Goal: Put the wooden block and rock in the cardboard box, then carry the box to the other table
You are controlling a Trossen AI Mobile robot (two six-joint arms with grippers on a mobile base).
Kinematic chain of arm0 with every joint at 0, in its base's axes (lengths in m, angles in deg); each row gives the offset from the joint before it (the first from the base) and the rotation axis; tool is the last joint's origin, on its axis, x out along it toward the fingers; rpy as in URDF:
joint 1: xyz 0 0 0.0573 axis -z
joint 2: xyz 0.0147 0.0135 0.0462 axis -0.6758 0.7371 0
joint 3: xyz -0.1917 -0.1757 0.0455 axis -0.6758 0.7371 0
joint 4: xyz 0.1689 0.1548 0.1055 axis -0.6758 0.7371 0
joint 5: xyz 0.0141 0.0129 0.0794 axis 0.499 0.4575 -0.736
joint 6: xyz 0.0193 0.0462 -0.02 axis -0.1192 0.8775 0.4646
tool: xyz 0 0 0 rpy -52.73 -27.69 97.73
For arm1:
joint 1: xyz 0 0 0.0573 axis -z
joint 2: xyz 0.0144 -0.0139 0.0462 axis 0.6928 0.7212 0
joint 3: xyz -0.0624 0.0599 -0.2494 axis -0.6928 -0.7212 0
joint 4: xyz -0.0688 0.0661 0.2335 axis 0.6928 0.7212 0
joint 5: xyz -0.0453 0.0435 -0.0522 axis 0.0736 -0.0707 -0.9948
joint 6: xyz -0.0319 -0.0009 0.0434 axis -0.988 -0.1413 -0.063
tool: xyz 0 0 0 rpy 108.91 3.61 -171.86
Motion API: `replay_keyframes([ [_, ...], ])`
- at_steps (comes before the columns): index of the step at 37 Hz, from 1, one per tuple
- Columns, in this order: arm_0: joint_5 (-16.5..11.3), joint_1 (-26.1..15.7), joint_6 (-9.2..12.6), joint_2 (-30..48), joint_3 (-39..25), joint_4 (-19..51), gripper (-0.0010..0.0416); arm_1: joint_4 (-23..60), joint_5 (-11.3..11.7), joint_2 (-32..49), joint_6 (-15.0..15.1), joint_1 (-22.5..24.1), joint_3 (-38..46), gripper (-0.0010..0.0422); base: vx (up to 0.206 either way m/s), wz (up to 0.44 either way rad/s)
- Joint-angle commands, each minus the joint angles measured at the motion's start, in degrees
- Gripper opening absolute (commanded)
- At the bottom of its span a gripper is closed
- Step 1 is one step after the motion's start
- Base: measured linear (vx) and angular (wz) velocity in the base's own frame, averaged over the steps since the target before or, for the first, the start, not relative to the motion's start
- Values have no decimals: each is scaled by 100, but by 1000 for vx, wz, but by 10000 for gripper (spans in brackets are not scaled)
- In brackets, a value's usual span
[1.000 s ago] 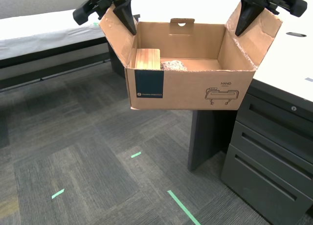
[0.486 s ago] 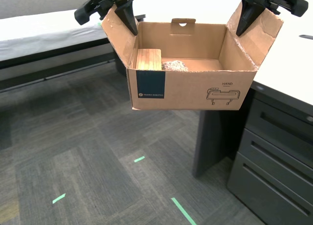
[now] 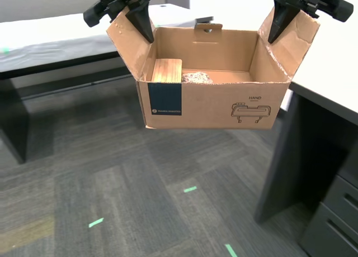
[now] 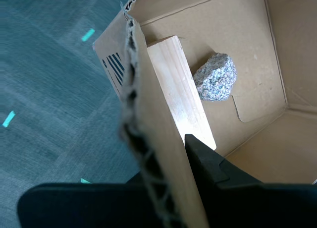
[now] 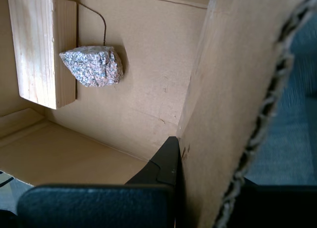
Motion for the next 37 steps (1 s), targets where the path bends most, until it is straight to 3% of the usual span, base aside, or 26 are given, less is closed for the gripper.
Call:
replay_keyframes([
  [1, -90, -9, -125, -4, -7, -72, -1, -46, -144, -11, 63, 17, 7, -1, 135, 98],
  [8, -85, 9, -155, -4, -7, -39, -1, -136, -144, -11, -232, 24, 7, -1, 129, 52],
  [17, -70, 9, -409, -4, -7, -85, -1, -203, -140, -11, -560, 26, 7, -1, 116, -23],
  [37, -70, 9, -446, -4, -7, -105, -1, -404, -140, -11, -640, 28, 7, -1, 114, -8],
])
